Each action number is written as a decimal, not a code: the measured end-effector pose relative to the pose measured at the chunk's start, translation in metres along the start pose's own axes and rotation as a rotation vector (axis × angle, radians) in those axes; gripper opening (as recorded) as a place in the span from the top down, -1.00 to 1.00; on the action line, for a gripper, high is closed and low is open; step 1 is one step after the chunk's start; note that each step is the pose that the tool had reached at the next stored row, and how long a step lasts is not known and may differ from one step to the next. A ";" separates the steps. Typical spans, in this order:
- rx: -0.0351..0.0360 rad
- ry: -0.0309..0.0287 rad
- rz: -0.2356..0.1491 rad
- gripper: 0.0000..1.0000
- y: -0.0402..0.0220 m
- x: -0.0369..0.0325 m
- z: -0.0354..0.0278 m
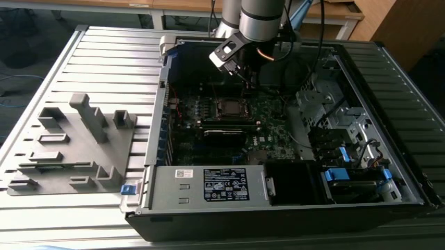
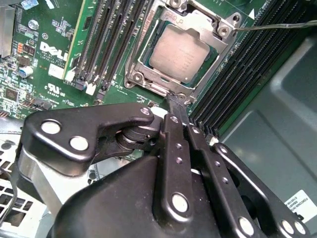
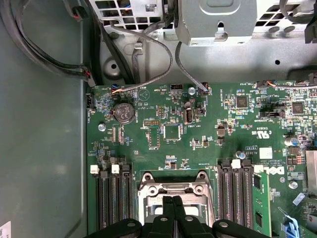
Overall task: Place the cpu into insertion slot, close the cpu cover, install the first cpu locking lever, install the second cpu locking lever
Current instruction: 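Close the cpu cover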
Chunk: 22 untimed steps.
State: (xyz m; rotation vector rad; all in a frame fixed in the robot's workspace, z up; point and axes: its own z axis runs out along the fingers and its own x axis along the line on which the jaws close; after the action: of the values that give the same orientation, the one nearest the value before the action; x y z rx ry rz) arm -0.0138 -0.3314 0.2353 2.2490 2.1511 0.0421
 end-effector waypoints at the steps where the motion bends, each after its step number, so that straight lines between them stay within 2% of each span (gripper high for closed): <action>1: -0.0002 0.0004 0.000 0.79 -0.0003 0.0000 0.0004; 9: -0.0006 0.0000 0.000 0.79 -0.0112 -0.0005 0.0026; 22: -0.0006 0.0001 0.000 0.79 -0.0124 -0.0005 0.0026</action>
State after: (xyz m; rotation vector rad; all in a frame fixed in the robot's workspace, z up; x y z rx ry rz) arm -0.0261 -0.3314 0.2322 2.2489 2.1506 0.0428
